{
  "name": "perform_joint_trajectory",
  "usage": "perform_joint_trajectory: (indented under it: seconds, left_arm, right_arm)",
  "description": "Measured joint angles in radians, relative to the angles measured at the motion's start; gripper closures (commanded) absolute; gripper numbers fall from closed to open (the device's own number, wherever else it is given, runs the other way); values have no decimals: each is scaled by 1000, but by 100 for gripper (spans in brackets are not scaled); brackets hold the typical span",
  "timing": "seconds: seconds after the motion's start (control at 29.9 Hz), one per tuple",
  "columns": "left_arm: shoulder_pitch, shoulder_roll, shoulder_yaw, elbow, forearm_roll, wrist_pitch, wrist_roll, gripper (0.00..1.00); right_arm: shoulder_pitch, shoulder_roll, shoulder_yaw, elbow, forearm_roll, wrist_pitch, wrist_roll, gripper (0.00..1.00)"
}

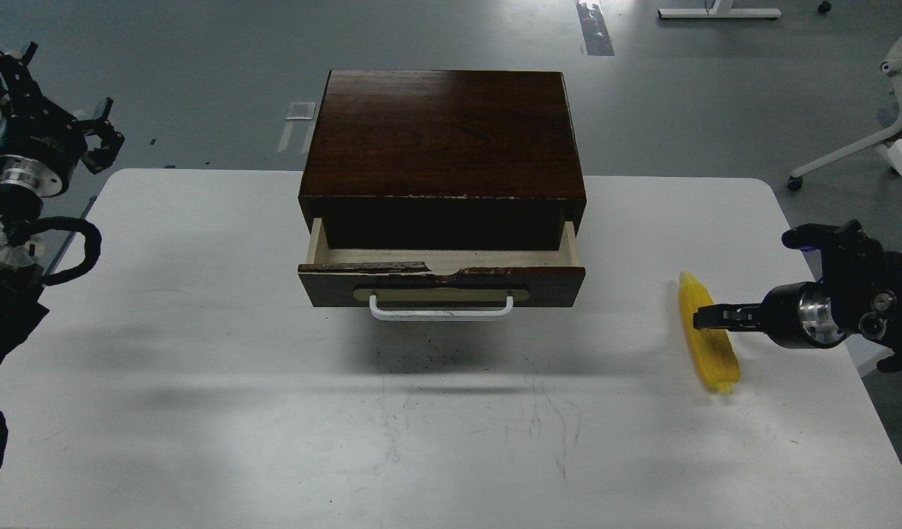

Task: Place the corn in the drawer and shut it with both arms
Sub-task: 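Reach the right gripper down to the yellow corn cob and grasp it, then lift the corn with the right gripper and carry it over the open drawer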

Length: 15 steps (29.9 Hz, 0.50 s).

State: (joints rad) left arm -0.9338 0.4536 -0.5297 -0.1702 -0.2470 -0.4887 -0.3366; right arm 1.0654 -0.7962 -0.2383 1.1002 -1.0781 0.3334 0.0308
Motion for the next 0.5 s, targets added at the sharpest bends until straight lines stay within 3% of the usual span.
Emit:
perform_joint_trajectory:
  seconds: [0.13,0.2,0.5]
  left_arm:
    - [-1,0,-1,0,0,0,-1,2]
    - [-1,0,-2,0,0,0,-1,2]
    - [-1,12,-2,0,0,0,-1,2]
  right_arm:
    - [-11,3,6,2,10,-31,3,58]
    - [-14,3,10,5,11,-35,6,67]
    - [10,-6,19,13,14,-33,8,75]
